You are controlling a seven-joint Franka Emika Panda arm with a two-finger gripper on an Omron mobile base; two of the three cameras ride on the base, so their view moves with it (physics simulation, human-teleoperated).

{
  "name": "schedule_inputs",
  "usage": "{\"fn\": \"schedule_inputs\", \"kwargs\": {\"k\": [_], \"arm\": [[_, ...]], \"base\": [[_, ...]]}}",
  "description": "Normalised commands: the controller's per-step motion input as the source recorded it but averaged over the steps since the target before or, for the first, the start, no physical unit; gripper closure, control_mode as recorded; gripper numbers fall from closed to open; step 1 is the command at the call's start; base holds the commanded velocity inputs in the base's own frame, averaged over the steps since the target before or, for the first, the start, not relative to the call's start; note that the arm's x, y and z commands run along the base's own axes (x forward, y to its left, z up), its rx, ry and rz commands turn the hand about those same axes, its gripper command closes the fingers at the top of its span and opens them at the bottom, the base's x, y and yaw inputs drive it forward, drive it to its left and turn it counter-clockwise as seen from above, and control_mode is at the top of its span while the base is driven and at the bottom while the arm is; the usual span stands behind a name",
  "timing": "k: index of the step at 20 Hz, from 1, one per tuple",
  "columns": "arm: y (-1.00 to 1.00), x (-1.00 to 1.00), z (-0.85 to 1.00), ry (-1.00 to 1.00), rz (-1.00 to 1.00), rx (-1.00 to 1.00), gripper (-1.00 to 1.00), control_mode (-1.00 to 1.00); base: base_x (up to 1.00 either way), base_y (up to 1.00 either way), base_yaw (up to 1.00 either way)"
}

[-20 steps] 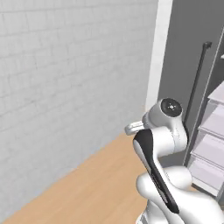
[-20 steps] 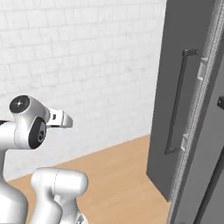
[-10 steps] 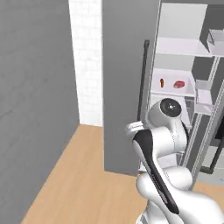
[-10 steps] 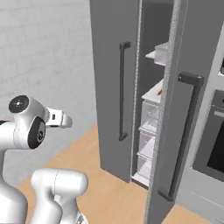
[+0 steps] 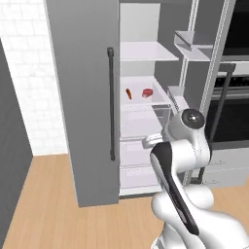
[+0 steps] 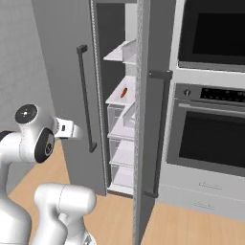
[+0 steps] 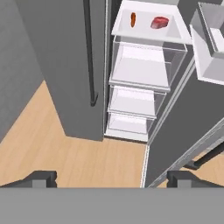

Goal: Place one carrot and one steak in each tupperware on the nearby counter, to pack two identical lunches.

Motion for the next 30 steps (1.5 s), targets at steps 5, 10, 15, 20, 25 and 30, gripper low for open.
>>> {"fn": "schedule_inputs", "kwargs": {"k": [5,10,15,20,25,30], "arm": [[0.0,0.0,0.0,0.0,0.0,0.0,-1.0,1.0],[0.0,0.0,0.0,0.0,0.0,0.0,-1.0,1.0],[0.0,0.0,0.0,0.0,0.0,0.0,-1.0,1.0],[0.0,0.0,0.0,0.0,0.0,0.0,-1.0,1.0],[0.0,0.0,0.0,0.0,0.0,0.0,-1.0,1.0],[0.0,0.0,0.0,0.0,0.0,0.0,-1.0,1.0]], "base": [[0.11,0.05,-0.07],[0.47,0.42,-0.38],[0.44,0.4,-0.5],[0.35,0.82,-0.23],[0.07,0.01,0.0],[0.32,0.0,0.0]]}}
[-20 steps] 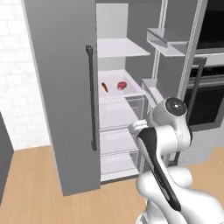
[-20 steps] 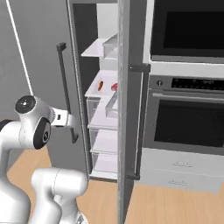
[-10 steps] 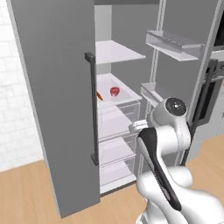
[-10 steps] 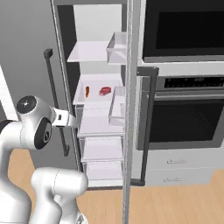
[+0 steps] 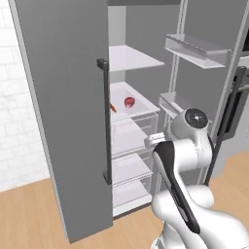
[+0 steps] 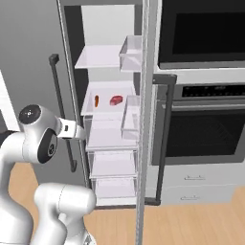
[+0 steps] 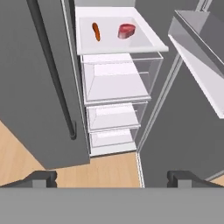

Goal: Place one carrot and one steak in each tupperware on the nearby counter, to pack two identical lunches.

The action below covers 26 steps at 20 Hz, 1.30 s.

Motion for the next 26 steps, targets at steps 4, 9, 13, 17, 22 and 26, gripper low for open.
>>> {"fn": "schedule_inputs", "kwargs": {"k": [4,9,13,17,22,26], "arm": [[0.0,0.0,0.0,0.0,0.0,0.0,-1.0,1.0],[0.0,0.0,0.0,0.0,0.0,0.0,-1.0,1.0],[0.0,0.0,0.0,0.0,0.0,0.0,-1.0,1.0],[0.0,0.0,0.0,0.0,0.0,0.0,-1.0,1.0],[0.0,0.0,0.0,0.0,0.0,0.0,-1.0,1.0],[0.0,0.0,0.0,0.0,0.0,0.0,-1.0,1.0]], "base": [[0.53,0.0,-0.02],[0.58,-0.01,-0.02],[0.26,-0.32,0.0],[0.31,-0.05,-0.03],[0.56,-0.18,-0.04],[0.56,-0.23,-0.06]]}}
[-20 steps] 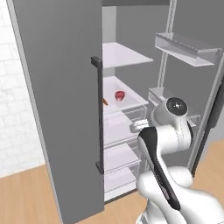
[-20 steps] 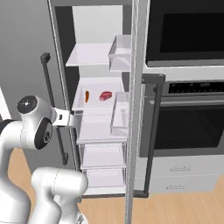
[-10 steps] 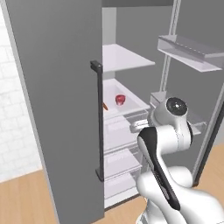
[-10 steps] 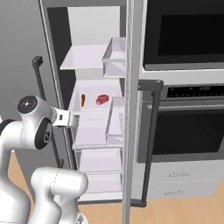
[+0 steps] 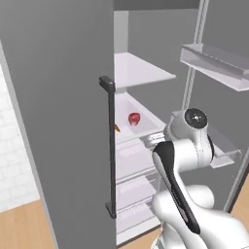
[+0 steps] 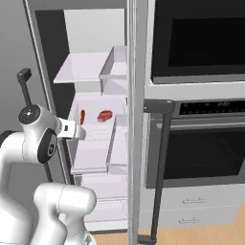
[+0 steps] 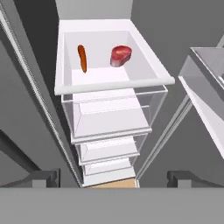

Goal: Place one carrot and one steak in each tupperware on the nearby counter, to pack two identical lunches.

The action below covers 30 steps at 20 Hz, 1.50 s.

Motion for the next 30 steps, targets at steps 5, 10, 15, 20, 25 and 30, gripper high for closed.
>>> {"fn": "schedule_inputs", "kwargs": {"k": [5,10,15,20,25,30], "arm": [[0.0,0.0,0.0,0.0,0.0,0.0,-1.0,1.0],[0.0,0.0,0.0,0.0,0.0,0.0,-1.0,1.0],[0.0,0.0,0.0,0.0,0.0,0.0,-1.0,1.0],[0.0,0.0,0.0,0.0,0.0,0.0,-1.0,1.0],[0.0,0.17,0.0,0.0,0.0,0.0,-1.0,-1.0],[-0.04,0.99,0.0,0.0,-0.01,0.0,-1.0,-1.0]], "base": [[0.67,-0.05,-0.08],[0.53,-0.26,-0.03],[0.07,-0.13,0.0],[0.0,-0.15,0.0],[0.0,0.0,0.0],[0.0,0.0,0.0]]}}
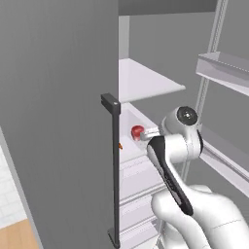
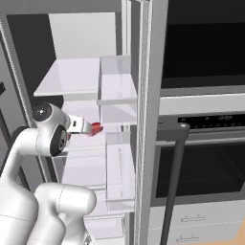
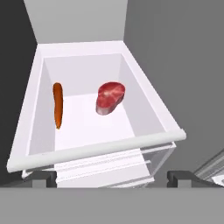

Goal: Place one carrot and one steak in each tupperware on the nearby counter, to pack two identical lunches.

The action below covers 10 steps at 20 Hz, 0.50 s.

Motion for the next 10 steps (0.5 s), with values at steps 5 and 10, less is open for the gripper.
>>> {"fn": "schedule_inputs", "kwargs": {"k": [5,10], "arm": [[0.0,0.98,-0.14,0.02,0.0,0.0,-1.0,-1.0],[0.28,0.62,-0.36,0.13,0.0,0.0,-1.0,-1.0]], "base": [[0.0,0.0,0.0],[0.0,0.0,0.0]]}}
